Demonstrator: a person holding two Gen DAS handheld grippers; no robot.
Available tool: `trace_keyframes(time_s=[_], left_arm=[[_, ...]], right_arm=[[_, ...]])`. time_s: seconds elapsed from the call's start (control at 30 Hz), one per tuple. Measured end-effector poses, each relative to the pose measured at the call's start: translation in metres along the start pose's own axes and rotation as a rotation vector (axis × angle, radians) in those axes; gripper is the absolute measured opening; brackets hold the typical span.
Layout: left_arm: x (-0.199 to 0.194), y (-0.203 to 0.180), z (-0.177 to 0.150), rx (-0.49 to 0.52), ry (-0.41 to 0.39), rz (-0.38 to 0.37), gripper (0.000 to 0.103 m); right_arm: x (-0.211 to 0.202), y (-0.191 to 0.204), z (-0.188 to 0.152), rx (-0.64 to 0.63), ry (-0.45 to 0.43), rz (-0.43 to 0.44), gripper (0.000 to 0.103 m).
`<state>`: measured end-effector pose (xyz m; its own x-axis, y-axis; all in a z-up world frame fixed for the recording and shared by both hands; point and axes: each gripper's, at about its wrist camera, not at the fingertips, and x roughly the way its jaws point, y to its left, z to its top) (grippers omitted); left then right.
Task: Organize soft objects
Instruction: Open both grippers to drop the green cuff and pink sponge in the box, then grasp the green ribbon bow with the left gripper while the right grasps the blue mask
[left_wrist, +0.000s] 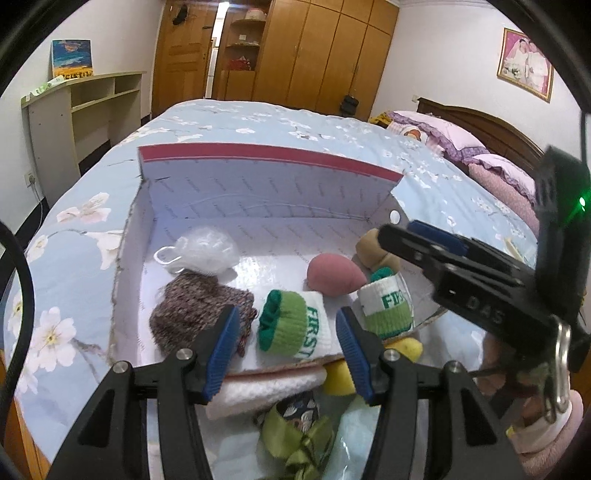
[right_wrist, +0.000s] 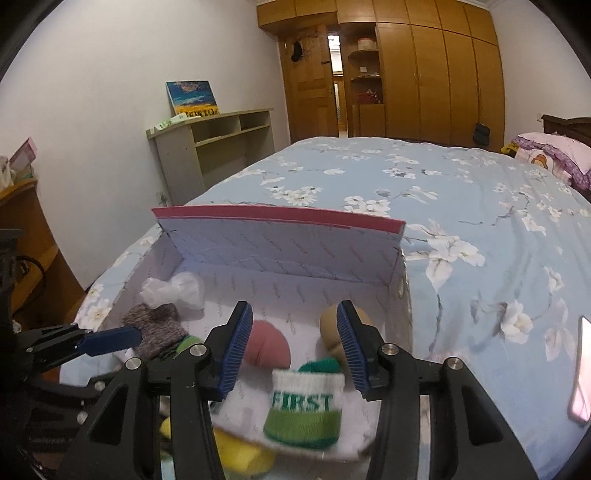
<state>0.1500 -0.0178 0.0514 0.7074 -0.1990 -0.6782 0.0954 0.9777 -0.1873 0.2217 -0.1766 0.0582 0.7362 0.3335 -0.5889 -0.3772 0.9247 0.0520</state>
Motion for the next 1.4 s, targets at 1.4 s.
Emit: trace_keyframes(time_s=[1.4], left_arm=[[-0.013, -0.001, -0.079, -0.070, 0.088, -0.023, 0.042]], right_arm=[[-0.079, 0.030, -0.122, 0.163, 0.098, 0.049, 0.049]])
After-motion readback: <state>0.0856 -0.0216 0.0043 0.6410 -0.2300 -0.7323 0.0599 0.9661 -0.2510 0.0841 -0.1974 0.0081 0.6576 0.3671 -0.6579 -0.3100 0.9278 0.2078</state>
